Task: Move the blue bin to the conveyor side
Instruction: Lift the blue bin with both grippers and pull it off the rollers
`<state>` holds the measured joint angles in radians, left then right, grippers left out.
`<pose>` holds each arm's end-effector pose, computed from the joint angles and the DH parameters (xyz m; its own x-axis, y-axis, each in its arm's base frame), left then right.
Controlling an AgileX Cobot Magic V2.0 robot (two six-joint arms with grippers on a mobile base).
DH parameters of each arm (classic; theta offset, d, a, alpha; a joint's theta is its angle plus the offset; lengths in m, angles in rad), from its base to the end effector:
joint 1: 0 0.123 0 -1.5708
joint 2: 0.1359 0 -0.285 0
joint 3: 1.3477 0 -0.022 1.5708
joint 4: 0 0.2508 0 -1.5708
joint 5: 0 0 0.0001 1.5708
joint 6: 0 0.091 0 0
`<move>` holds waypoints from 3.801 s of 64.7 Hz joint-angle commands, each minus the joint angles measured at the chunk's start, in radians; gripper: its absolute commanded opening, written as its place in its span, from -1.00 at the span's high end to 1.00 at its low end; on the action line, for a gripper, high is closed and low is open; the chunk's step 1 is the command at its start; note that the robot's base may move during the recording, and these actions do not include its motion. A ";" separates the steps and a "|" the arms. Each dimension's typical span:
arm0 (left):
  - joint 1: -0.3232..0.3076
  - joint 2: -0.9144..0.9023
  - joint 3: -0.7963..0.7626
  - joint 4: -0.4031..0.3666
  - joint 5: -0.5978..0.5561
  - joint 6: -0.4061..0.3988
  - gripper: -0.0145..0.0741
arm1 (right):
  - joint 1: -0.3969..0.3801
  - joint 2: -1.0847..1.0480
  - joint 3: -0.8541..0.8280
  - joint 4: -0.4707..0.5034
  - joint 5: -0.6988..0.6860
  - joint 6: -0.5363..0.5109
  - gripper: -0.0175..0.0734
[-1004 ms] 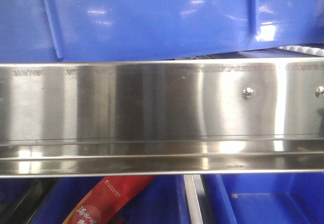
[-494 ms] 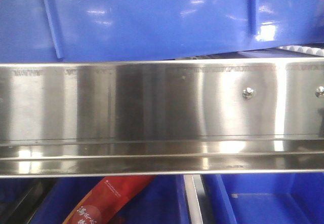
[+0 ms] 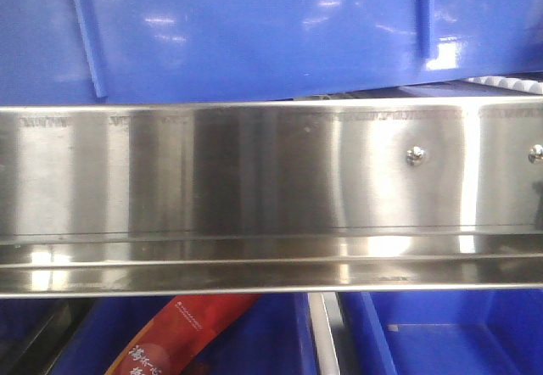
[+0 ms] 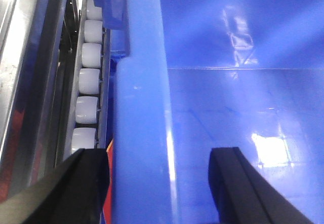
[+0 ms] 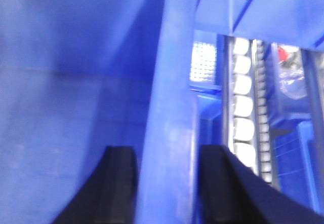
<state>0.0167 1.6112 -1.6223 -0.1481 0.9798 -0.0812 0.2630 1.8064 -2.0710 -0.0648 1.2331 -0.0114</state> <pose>0.3553 -0.0052 0.3806 -0.7681 -0.1750 -0.6159 -0.0645 0.9782 -0.1975 0.3771 0.0958 0.4255 -0.7369 -0.2324 -0.6348 -0.2463 0.9668 -0.0680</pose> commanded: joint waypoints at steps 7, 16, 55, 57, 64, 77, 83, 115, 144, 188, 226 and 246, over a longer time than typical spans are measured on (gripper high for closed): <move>-0.004 0.000 -0.003 0.001 -0.003 -0.006 -0.09 | -0.004 -0.003 0.001 -0.003 -0.012 -0.007 0.80; -0.004 0.000 -0.003 0.001 -0.003 -0.006 -0.09 | -0.004 -0.003 0.001 -0.005 -0.012 -0.007 0.81; -0.004 0.000 -0.003 -0.003 -0.003 -0.006 0.73 | -0.004 -0.003 0.001 -0.005 -0.012 -0.007 0.81; -0.004 0.000 -0.003 -0.003 -0.003 -0.006 0.72 | -0.004 -0.003 0.001 -0.005 -0.012 -0.007 0.81; -0.004 0.000 -0.003 -0.003 -0.003 -0.006 0.72 | -0.004 -0.003 0.001 -0.005 -0.012 -0.007 0.81; -0.004 0.000 -0.003 -0.003 -0.003 -0.006 0.72 | -0.004 -0.003 0.001 -0.003 -0.012 -0.007 0.81; -0.004 0.000 -0.003 -0.003 -0.001 -0.006 0.72 | -0.004 -0.003 0.001 -0.001 -0.012 -0.007 0.81; -0.004 -0.002 -0.114 -0.007 0.027 -0.010 0.72 | -0.004 -0.028 -0.032 -0.031 -0.012 0.068 0.81; -0.004 -0.020 -0.216 -0.007 0.104 -0.010 0.72 | 0.000 -0.143 -0.033 -0.058 -0.012 0.092 0.81; -0.004 -0.247 -0.216 -0.003 0.163 -0.029 0.72 | 0.142 -0.319 -0.009 -0.103 -0.012 0.207 0.81; -0.004 -0.382 -0.168 0.024 0.184 -0.029 0.72 | 0.180 -0.533 0.213 -0.196 -0.012 0.266 0.81; -0.004 -0.510 -0.020 0.053 0.127 -0.027 0.72 | 0.180 -0.633 0.328 -0.196 -0.052 0.266 0.81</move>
<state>0.0175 1.1567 -1.6586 -0.0994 1.2214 -0.1074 0.4433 1.2264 -1.7604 -0.2118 1.2939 0.2644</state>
